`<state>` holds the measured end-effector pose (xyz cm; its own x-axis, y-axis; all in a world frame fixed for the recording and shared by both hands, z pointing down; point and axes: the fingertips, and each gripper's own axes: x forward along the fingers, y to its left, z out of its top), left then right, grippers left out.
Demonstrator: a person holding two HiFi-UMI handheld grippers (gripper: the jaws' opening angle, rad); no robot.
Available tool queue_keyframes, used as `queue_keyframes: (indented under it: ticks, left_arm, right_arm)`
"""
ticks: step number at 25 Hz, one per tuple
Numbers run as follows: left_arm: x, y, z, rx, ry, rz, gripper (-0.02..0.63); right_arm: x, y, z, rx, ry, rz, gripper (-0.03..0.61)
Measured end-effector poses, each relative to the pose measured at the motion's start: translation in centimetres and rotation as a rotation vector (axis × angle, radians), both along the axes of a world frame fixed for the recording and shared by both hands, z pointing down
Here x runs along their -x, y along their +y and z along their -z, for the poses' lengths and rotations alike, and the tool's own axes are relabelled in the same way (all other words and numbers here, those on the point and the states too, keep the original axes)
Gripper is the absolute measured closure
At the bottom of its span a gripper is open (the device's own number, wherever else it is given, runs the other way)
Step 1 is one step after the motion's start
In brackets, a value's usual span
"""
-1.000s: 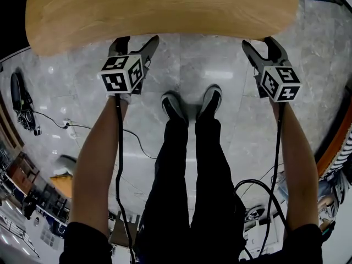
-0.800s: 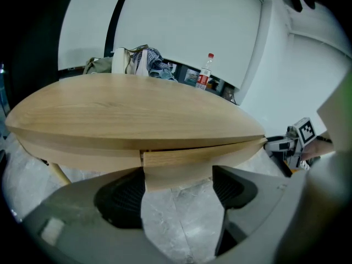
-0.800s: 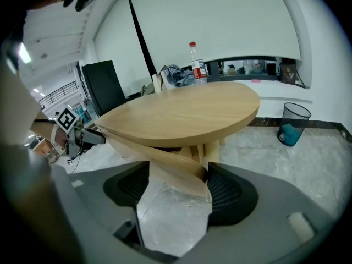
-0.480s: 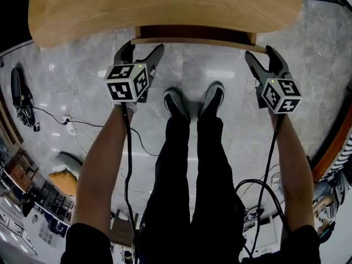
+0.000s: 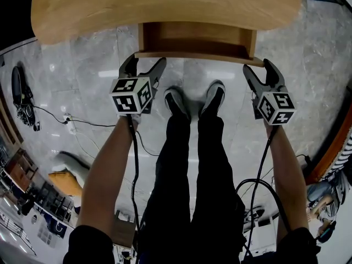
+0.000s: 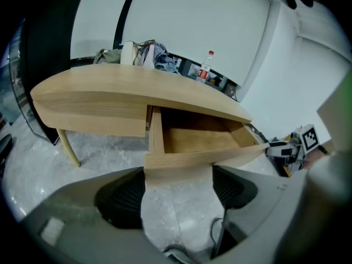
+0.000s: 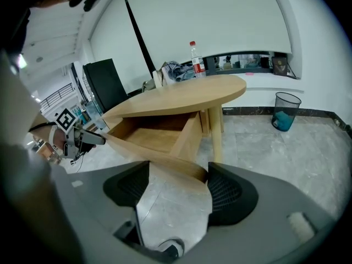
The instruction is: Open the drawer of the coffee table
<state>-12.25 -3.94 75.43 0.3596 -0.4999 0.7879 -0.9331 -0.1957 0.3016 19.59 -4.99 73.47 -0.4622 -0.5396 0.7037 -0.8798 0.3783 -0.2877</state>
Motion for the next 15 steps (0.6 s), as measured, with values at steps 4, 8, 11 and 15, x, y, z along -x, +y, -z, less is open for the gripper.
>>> queue_keyframes:
  ticks: [4, 8, 11, 15]
  left_arm:
    - [-0.2, 1.3, 0.0, 0.012, 0.002, 0.008, 0.227]
    - [-0.2, 2.2, 0.0, 0.022, -0.004, 0.01, 0.227]
    - [-0.3, 2.7, -0.4, 0.031, -0.01, 0.006, 0.227]
    - [-0.1, 3.2, -1.6, 0.055, -0.025, -0.003, 0.227]
  right_arm:
    - [-0.2, 1.2, 0.0, 0.011, 0.005, -0.001, 0.255]
    - [-0.2, 2.3, -0.2, 0.023, 0.005, 0.001, 0.255]
    - [-0.3, 2.7, -0.5, 0.031, 0.015, 0.006, 0.254]
    - [-0.1, 3.2, -1.7, 0.06, 0.044, 0.028, 0.249]
